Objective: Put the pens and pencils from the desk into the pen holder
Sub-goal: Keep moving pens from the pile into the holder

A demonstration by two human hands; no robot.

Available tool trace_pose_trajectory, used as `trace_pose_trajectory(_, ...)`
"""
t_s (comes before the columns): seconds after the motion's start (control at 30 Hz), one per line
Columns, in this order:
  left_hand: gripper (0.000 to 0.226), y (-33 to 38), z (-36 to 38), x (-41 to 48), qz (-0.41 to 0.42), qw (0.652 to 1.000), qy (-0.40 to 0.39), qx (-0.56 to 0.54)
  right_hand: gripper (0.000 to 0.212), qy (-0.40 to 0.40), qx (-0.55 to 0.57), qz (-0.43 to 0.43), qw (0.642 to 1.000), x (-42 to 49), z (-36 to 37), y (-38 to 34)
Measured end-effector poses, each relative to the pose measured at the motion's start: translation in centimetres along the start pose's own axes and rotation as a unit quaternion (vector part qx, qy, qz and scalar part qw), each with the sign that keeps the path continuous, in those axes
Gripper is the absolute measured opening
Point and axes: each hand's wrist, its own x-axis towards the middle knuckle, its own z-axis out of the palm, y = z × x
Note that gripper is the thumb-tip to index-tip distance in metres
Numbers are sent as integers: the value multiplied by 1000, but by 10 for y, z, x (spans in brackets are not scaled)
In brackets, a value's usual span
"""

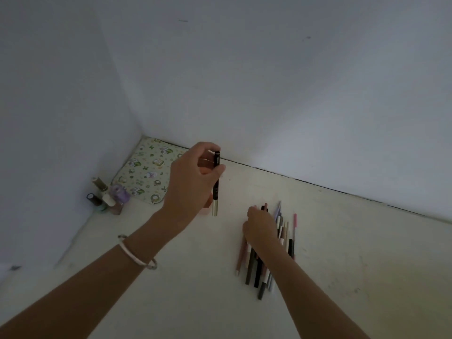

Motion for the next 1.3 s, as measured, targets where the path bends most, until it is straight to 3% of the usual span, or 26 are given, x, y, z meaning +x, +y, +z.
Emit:
trace_pose_trajectory(0.17, 29, -1, -3, -2, -7, 1000, 1, -1, 17, -29, -47, 7, 998, 0, 21, -19)
trace_pose_trajectory(0.3, 29, -8, -7, 1, -5, 999, 33, -11, 15, -22, 40, 8, 999, 3, 12, -25)
trace_pose_trajectory(0.4, 33, -13, -26, 15, 19, 988, 146, -51, 17, 100, 167, 35, 980, 17, -31, -27)
trace_pose_trajectory(0.5, 33, -30, -46, 28, 58, 968, 242, -31, 15, 235, 336, 5, 912, 22, -79, -33)
trace_pose_trajectory(0.57, 30, -48, -49, 32, 81, 961, 263, 4, 14, 298, 407, -37, 863, 21, -100, -41)
trace_pose_trajectory(0.63, 29, -67, -43, 31, 85, 965, 247, 30, 14, 331, 446, -64, 829, 19, -111, -50)
trace_pose_trajectory(0.77, 24, -104, -30, 22, 70, 985, 151, 54, 16, 364, 463, -119, 799, 14, -108, -66)
trace_pose_trajectory(0.87, 11, -122, -28, 14, 105, 976, 85, 168, 18, 383, 477, -152, 777, 11, -101, -81)
trace_pose_trajectory(0.97, 21, -125, -33, 10, 84, 976, 89, 178, 20, 387, 489, -177, 761, 10, -95, -100)
trace_pose_trajectory(1.07, 25, -119, -39, 6, 83, 979, 141, 122, 22, 367, 466, -210, 777, 9, -83, -116)
trace_pose_trajectory(1.17, 15, -106, -36, -6, 88, 978, 170, 89, 13, 314, 381, -234, 838, 14, -62, -123)
trace_pose_trajectory(1.23, 13, -95, -26, -19, 98, 981, 145, 79, 11, 258, 285, -261, 886, 18, -48, -122)
trace_pose_trajectory(1.3, 8, -89, -11, -35, 108, 985, 106, 81, 17, 241, 225, -285, 900, 19, -39, -115)
